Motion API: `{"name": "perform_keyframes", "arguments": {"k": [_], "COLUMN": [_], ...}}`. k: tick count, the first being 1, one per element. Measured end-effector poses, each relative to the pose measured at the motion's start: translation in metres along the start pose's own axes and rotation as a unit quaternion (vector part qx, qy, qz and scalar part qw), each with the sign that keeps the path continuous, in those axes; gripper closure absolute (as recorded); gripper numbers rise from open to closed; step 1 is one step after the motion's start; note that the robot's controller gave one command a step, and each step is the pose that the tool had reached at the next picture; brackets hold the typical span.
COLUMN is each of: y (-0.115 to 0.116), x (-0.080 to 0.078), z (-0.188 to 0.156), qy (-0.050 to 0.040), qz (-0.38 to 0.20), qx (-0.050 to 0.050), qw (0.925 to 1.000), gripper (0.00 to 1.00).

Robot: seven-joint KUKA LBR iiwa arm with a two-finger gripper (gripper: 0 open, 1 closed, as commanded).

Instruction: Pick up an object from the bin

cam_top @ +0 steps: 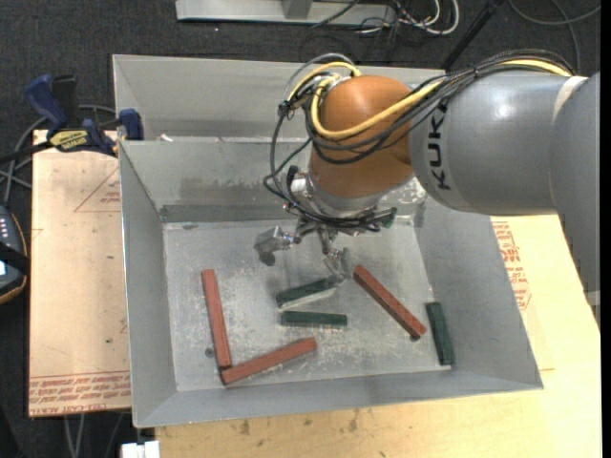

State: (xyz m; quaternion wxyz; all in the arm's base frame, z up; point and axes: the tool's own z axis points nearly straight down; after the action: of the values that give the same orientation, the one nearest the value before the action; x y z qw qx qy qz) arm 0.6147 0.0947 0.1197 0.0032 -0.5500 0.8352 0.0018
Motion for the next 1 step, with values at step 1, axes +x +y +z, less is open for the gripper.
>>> {"name": "perform_keyframes", "arguments": {"k": [1], "y": [0.0570], "x": [0.0646], "z": [0.0063], "qy": [0.0041], "qz": [0.115], "qx": [-0.002], "qw": [0.9933], "gripper": [0.00]}}
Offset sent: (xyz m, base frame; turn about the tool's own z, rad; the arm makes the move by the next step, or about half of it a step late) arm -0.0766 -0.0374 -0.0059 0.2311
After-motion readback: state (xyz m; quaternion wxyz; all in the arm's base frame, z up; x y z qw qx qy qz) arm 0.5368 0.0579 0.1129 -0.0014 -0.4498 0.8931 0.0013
